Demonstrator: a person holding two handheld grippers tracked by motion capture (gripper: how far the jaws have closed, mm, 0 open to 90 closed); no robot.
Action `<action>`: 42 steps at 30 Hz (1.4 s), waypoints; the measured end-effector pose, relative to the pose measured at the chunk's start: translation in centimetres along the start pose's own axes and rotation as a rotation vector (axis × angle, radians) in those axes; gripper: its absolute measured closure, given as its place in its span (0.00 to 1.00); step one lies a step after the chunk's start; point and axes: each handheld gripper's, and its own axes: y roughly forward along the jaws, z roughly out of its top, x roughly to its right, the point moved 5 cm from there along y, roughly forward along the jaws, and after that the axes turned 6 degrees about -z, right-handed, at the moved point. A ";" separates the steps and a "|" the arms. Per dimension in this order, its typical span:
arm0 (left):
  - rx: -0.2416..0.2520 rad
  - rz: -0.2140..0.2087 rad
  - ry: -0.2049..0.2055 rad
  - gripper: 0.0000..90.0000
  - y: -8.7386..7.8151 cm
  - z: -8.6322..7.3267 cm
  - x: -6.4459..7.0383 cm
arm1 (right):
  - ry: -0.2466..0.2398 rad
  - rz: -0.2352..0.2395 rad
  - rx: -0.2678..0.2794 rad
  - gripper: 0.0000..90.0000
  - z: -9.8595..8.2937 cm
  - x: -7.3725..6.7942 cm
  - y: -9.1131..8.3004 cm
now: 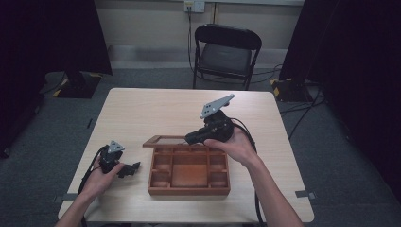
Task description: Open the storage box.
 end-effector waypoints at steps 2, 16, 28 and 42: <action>0.000 0.000 0.000 0.00 0.0 0.0 0.0 | 0.000 0.002 0.000 0.93 0.0 0.0 0.0; 0.000 0.000 0.000 0.00 0.0 0.0 0.0 | 0.002 0.003 0.003 0.93 0.0 0.0 0.0; 0.000 0.000 0.000 0.00 0.0 0.0 0.0 | -0.003 0.008 -0.003 0.93 -0.1 0.0 0.0; 0.000 0.000 0.000 0.00 0.0 0.0 0.0 | -0.005 0.010 -0.003 0.93 -0.1 0.0 0.0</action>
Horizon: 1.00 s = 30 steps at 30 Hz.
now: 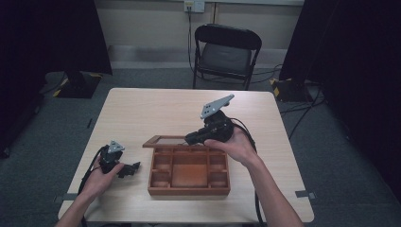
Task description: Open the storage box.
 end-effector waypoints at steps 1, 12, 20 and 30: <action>0.000 0.000 0.000 0.00 0.0 0.0 0.0 | 0.000 0.000 0.000 0.93 0.0 0.0 0.0; 0.000 0.000 0.000 0.00 0.0 0.0 0.0 | -0.004 0.010 0.002 0.93 -0.1 0.0 0.1; 0.000 0.000 0.000 0.00 0.0 0.0 0.0 | -0.008 0.008 0.000 0.93 -0.1 -0.1 0.1; 0.000 0.000 0.000 0.00 0.0 0.0 0.0 | -0.008 0.009 0.000 0.93 -0.1 0.0 0.1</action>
